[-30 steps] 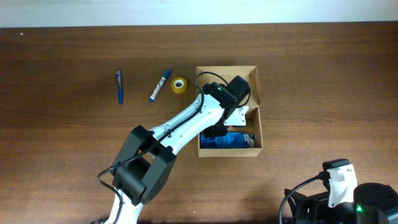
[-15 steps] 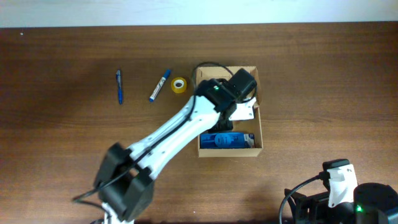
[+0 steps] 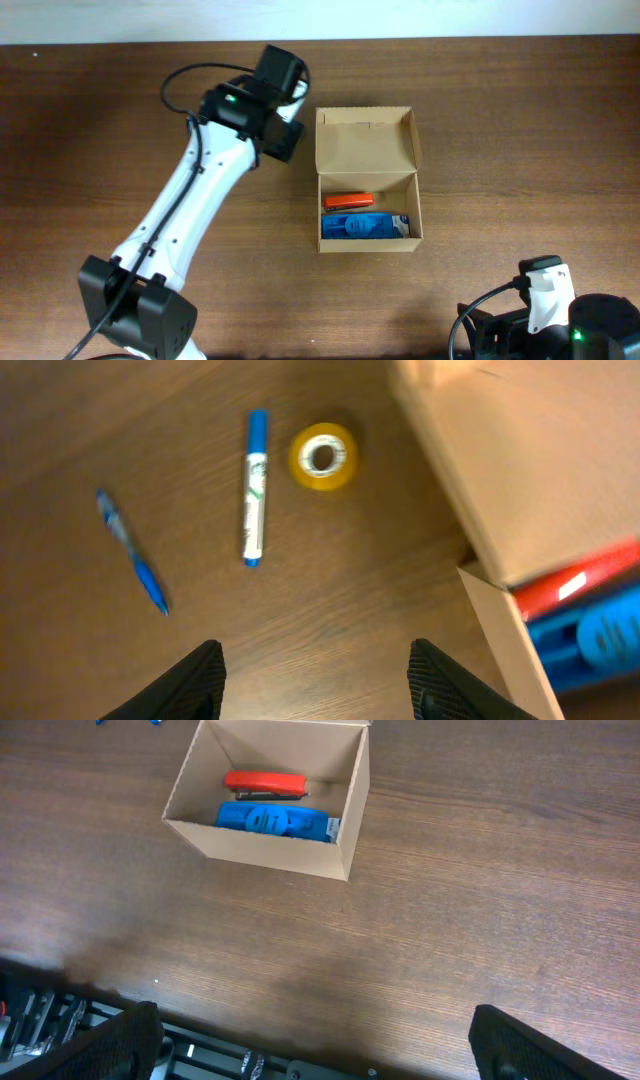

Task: Pack container
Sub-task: 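Release the stapler and move the left gripper to the yellow tape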

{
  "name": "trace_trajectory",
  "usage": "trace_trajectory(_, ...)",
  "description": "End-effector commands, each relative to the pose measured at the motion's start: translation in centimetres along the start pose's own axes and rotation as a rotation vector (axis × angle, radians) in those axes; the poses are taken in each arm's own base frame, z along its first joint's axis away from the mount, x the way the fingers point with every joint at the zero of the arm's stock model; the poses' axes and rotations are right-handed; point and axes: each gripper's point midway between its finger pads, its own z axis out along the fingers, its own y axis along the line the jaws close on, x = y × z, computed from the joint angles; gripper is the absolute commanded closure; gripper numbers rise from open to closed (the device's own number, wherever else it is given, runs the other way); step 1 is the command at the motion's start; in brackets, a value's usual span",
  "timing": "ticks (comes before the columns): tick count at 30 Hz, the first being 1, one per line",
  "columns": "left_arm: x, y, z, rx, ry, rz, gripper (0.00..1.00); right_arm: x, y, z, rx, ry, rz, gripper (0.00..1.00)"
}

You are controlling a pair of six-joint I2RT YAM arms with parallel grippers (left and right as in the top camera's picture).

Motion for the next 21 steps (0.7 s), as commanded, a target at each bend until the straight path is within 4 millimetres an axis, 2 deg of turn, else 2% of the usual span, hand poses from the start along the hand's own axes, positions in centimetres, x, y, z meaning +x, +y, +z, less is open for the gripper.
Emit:
trace_trajectory(1,-0.5,0.3,2.5,0.058,0.030,-0.244,0.42,-0.3,-0.1,-0.3,0.007,-0.019,-0.010,0.01)
trace_trajectory(6,-0.9,-0.6,8.3,0.165,0.101,-0.525,0.41,-0.3,-0.1,-0.3,0.007,-0.019,-0.010,0.01)
trace_trajectory(11,0.0,-0.7,14.0,0.163,0.189,-0.657,0.43,-0.3,-0.1,-0.3,0.007,-0.019,-0.010,0.01)
trace_trajectory(17,-2.3,-0.7,16.2,0.163,0.254,-0.662,0.46,-0.3,-0.1,-0.3,0.007,-0.019,-0.010,0.01)
trace_trajectory(21,-2.3,-0.7,17.8,0.154,0.297,-0.682,0.46,-0.3,-0.1,-0.3,0.007,-0.019,-0.010,0.01)
